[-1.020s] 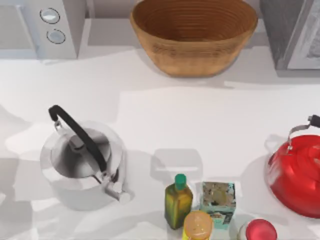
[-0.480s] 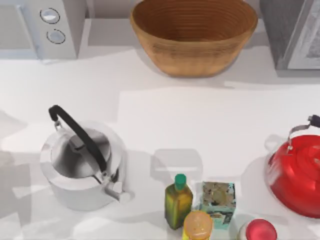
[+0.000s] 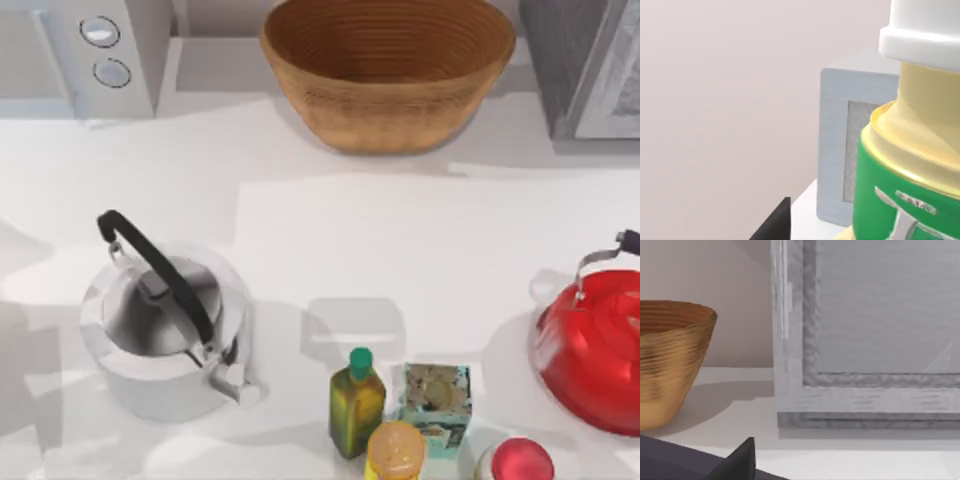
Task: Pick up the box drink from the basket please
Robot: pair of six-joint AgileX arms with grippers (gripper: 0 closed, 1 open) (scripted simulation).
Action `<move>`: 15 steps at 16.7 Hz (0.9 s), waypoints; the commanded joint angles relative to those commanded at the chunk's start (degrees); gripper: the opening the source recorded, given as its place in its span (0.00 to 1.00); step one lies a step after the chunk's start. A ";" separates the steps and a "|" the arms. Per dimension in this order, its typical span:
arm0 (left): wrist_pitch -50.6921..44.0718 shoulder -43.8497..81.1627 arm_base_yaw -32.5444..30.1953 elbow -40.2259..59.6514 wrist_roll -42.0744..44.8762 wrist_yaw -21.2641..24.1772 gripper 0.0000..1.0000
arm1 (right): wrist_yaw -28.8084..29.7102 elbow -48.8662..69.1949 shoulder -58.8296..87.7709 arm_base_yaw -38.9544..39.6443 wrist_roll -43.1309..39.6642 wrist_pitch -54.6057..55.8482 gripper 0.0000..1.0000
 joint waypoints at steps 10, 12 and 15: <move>0.00 0.00 0.00 0.00 0.00 0.00 1.00 | 0.00 0.00 0.00 0.00 0.00 0.00 1.00; 0.00 0.00 0.00 0.00 0.00 0.00 1.00 | 0.00 0.00 0.00 0.00 0.00 0.00 1.00; 0.00 0.00 0.00 0.00 0.00 0.00 1.00 | 0.00 0.00 0.00 0.00 0.00 0.00 1.00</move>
